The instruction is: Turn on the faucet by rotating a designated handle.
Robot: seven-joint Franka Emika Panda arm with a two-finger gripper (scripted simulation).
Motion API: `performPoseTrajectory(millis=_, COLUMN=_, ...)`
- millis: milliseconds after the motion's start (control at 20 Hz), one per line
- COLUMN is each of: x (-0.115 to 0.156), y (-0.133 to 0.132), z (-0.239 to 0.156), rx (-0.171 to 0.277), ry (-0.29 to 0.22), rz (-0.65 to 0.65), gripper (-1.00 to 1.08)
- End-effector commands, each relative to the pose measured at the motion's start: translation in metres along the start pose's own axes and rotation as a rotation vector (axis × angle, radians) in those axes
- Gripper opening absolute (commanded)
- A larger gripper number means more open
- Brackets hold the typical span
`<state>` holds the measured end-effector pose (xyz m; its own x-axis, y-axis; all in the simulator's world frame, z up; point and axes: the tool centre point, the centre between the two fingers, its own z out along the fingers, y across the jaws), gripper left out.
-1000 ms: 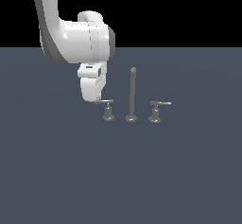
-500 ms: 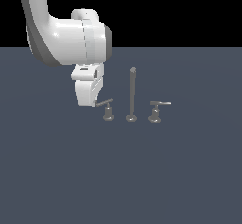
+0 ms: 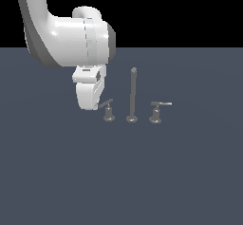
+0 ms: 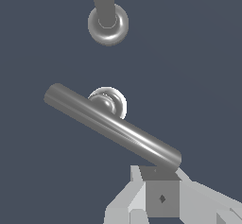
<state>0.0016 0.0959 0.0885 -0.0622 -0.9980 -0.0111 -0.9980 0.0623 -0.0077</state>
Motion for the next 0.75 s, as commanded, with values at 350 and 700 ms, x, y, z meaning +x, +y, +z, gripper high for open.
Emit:
performPoseTrajectory(millis=350, x=0.027, y=0.009, z=0.000, rx=-0.004, ry=0.003, rz=0.003, gripper=-1.00)
performPoseTrajectory(millis=700, x=0.072, y=0.004, z=-0.001, rx=-0.008, ry=0.011, rz=0.023, gripper=-1.00)
